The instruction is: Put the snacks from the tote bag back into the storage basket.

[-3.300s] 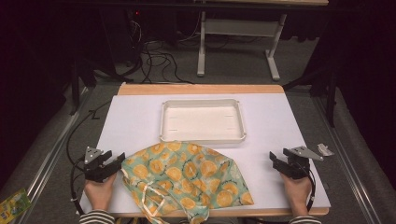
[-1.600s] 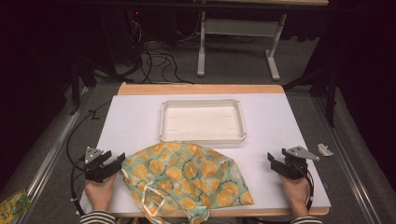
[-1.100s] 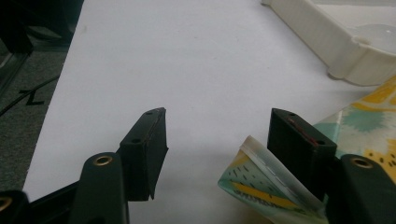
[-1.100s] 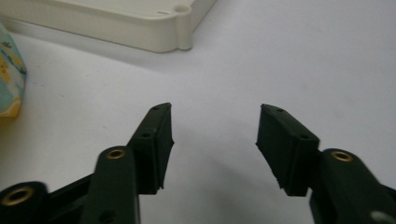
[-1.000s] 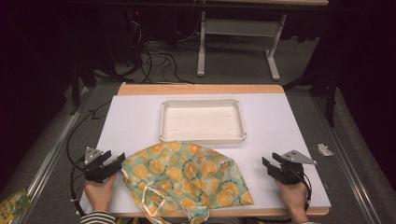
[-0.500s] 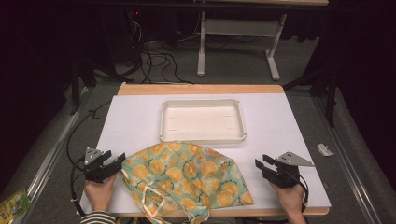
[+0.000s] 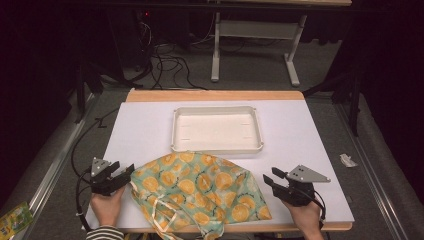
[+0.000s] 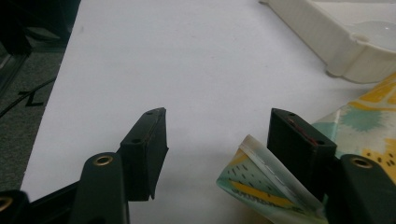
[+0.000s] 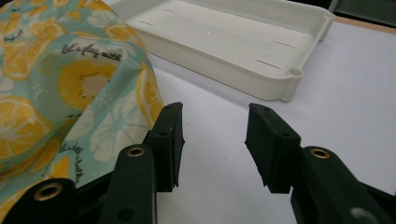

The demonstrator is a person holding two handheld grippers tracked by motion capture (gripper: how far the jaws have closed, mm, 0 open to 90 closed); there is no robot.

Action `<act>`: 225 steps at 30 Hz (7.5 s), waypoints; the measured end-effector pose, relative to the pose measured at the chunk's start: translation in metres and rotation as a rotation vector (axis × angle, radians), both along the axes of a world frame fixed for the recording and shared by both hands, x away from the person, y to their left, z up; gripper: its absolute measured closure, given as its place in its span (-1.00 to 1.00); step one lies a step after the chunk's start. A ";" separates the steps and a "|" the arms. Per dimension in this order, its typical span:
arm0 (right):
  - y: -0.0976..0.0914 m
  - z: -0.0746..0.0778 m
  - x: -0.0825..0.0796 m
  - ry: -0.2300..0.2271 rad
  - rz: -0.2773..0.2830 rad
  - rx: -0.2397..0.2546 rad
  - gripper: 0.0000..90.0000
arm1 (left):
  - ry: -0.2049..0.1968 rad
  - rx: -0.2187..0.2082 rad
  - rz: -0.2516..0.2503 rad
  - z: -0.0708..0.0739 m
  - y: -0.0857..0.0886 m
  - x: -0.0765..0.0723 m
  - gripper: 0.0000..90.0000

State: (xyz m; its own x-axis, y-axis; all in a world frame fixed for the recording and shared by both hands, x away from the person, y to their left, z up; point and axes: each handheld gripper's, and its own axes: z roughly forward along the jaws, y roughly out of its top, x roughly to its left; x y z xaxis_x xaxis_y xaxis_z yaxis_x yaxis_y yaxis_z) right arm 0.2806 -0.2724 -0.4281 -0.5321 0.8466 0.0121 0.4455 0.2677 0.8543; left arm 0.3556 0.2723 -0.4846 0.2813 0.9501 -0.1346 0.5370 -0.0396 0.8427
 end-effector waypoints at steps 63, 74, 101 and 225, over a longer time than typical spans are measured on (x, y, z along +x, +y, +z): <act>0.036 -0.006 0.037 0.050 0.081 -0.012 1.00 | -0.024 -0.018 -0.199 0.028 -0.019 -0.021 -0.15; 0.037 -0.008 0.038 0.051 0.070 -0.014 1.00 | -0.040 0.003 -0.296 0.050 -0.042 -0.036 -0.25; 0.032 -0.009 0.041 0.057 0.059 -0.023 1.00 | 0.136 0.133 -0.447 0.018 -0.081 -0.009 1.00; -0.021 -0.031 0.045 0.150 -0.101 -0.081 1.00 | -0.045 -0.022 -0.564 0.067 -0.130 -0.016 -0.01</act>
